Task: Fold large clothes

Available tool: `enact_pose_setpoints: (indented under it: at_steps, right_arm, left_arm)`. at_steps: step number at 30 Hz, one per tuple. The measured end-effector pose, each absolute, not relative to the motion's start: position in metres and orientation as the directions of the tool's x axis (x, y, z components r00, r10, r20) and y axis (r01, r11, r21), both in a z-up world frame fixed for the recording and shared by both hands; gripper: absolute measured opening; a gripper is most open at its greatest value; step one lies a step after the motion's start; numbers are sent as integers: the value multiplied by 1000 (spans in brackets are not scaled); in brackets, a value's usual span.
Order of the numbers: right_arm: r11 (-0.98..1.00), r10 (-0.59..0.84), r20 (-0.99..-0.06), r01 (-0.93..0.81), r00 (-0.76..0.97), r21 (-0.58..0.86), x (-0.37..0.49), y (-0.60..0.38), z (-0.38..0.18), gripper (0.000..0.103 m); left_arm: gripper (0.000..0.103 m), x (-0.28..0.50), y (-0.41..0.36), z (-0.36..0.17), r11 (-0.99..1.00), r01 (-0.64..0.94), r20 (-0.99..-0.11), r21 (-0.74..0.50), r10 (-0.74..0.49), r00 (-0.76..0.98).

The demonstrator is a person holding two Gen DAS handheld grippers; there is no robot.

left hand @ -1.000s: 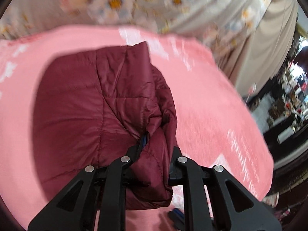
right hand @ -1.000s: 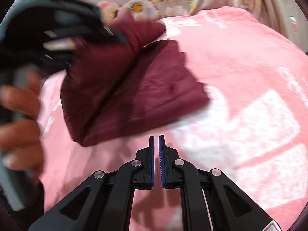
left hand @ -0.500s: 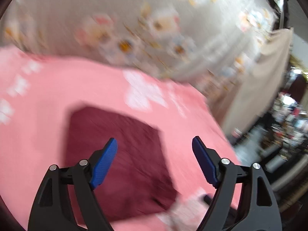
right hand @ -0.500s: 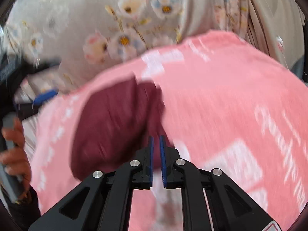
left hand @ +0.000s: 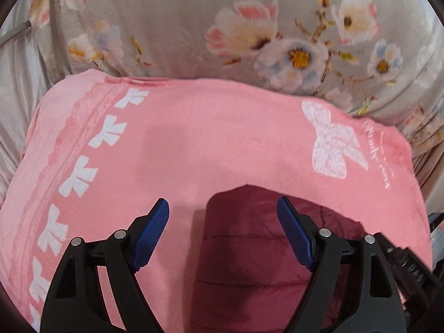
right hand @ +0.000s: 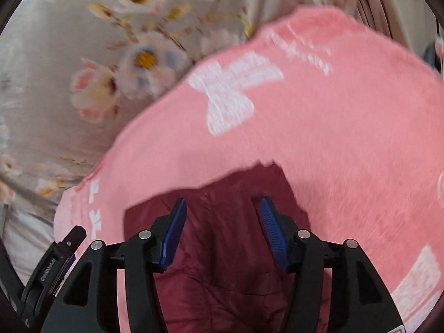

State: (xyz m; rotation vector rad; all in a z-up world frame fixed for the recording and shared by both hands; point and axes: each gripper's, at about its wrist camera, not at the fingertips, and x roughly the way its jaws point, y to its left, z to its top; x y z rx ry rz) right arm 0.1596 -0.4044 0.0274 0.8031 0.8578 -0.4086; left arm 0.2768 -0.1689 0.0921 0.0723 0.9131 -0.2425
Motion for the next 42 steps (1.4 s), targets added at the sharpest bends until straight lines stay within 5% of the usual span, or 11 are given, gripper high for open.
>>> enact_pose_setpoints:
  at_steps: [2,3,6,18,42]
  right_arm:
    - [709,-47,-812,593,581,383,163,-397,11,43]
    - [734,-66,-810,578,582,356,162,-396,8,21]
    - [761,-104,-773,550,626,343,151,-402,6,8]
    - [824,-167,-760,512,628,242,157,-428,-38,5]
    - [814,-110,-742,488,662,315,157,-433,-62,5]
  left_arm:
    - [77,280,-182,73,968,247,-813,-34,-171,556]
    - [77,281,-189,62,967,254,-825,-32,-169,539]
    - [77,282,-207,39,960,279,-842,-17,-164,514]
    - [84,276,-248,-13,947,319,-824,32,-155,545]
    - [96,276,-256,-44,948,313,-770,53,-161,617]
